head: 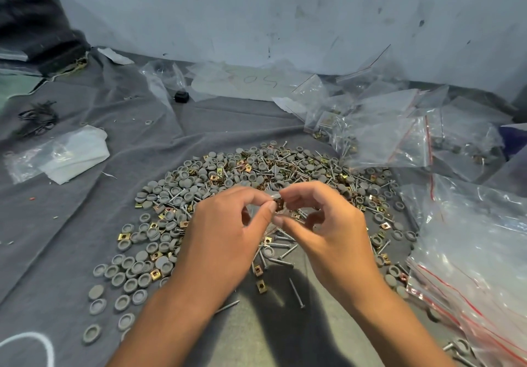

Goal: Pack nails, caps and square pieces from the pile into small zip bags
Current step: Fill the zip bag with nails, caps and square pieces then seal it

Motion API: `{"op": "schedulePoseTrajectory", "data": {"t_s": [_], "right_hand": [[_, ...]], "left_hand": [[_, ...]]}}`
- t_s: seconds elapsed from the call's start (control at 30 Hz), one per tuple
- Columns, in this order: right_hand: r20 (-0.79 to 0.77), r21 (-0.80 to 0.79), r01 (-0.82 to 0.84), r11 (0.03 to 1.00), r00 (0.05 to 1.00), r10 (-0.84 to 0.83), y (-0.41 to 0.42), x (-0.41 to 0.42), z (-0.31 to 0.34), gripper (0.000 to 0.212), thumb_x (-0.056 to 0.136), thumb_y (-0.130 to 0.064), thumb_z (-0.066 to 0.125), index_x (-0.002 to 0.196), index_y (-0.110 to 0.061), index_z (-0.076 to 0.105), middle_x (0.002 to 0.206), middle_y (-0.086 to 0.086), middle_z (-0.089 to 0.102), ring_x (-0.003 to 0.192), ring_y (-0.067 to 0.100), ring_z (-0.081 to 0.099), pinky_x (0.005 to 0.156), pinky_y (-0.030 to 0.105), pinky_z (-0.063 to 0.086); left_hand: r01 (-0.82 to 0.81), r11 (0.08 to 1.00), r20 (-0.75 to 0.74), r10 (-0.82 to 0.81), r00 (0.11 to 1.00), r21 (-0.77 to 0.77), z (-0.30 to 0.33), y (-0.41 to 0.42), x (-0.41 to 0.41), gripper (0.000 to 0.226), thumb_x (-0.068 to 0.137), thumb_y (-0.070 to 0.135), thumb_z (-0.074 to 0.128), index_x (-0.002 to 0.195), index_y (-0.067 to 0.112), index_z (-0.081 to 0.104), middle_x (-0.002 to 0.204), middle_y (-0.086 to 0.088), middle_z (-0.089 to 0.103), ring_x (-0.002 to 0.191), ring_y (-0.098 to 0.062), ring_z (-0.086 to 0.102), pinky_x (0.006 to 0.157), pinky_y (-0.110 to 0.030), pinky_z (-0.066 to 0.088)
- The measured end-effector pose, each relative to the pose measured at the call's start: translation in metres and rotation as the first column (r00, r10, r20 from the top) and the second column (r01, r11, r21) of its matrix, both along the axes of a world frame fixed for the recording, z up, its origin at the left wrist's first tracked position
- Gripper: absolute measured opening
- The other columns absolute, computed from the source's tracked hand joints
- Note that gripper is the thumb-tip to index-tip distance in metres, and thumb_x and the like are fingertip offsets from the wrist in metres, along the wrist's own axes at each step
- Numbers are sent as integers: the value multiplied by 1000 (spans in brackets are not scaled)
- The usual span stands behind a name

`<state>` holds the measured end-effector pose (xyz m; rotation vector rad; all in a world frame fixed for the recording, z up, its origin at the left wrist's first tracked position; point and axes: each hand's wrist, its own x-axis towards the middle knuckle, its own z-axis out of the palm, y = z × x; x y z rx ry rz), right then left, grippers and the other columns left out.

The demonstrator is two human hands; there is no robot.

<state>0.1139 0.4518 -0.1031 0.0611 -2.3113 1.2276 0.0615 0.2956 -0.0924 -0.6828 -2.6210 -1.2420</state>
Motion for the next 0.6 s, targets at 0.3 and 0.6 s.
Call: {"op": "schedulePoseTrajectory", "data": {"t_s": [0.3,0.6], "right_hand": [[-252,505,174,846,967,-49,4,2,-3,25,86,-20,76,109,-13,68,100,-7,69,88,15,60,71,29,52],[-249,375,186,908,964,-95,-2,3,-8,25,81,0,78,103,-10,69,95,-4,67,80,-7,50,76,8,44]], "left_hand": [[2,995,121,-13,993,95,-1,0,1,12,91,42,67,82,39,73,65,12,67,46,-1,50,49,-13,38],[-35,989,262,-3,965,142,1,-2,-3,17,90,50,62,83,39,72,71,26,68,59,4,60,51,-11,39]]}}
